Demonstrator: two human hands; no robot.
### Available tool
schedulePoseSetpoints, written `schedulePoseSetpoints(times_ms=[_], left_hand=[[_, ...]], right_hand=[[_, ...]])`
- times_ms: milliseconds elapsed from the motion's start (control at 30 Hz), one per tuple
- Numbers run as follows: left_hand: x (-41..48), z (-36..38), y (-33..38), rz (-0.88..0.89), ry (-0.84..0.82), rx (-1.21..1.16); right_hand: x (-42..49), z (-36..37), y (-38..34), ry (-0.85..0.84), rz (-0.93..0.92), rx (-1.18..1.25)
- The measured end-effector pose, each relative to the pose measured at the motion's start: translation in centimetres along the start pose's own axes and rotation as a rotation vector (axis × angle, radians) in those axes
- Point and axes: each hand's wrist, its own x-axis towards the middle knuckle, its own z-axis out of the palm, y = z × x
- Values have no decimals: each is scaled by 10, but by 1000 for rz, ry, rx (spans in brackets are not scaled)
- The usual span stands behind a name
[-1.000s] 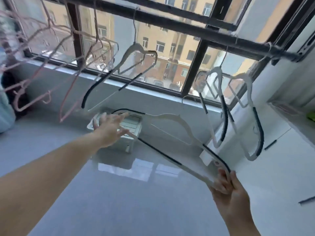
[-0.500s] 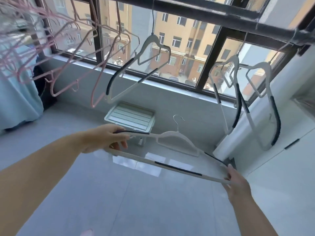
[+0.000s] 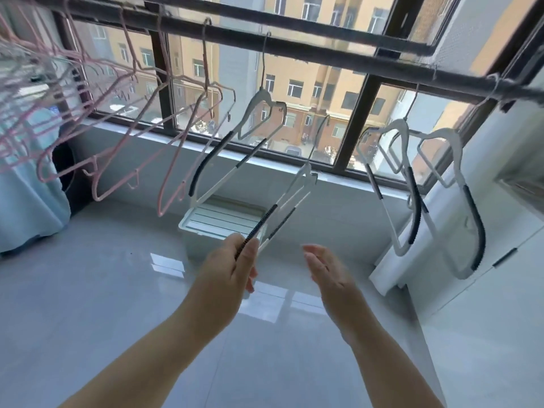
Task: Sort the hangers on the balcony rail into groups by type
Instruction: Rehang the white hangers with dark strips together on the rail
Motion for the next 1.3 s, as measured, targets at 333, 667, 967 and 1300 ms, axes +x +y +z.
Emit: schedulePoseSetpoints(times_ms=[333,667,967,1300], left_hand=[[29,20,-9,140,-5,69],[23,48,14,388,-149,31],[59,74,71,346,-218,70],[46,102,59,160,-203,252]], right_hand=[[25,24,-76,-48,-58,211],[7,-11,-95,74,-128,206],[48,-50,-120,198,-85,188],[39,-60,-110,286,-121,-314]])
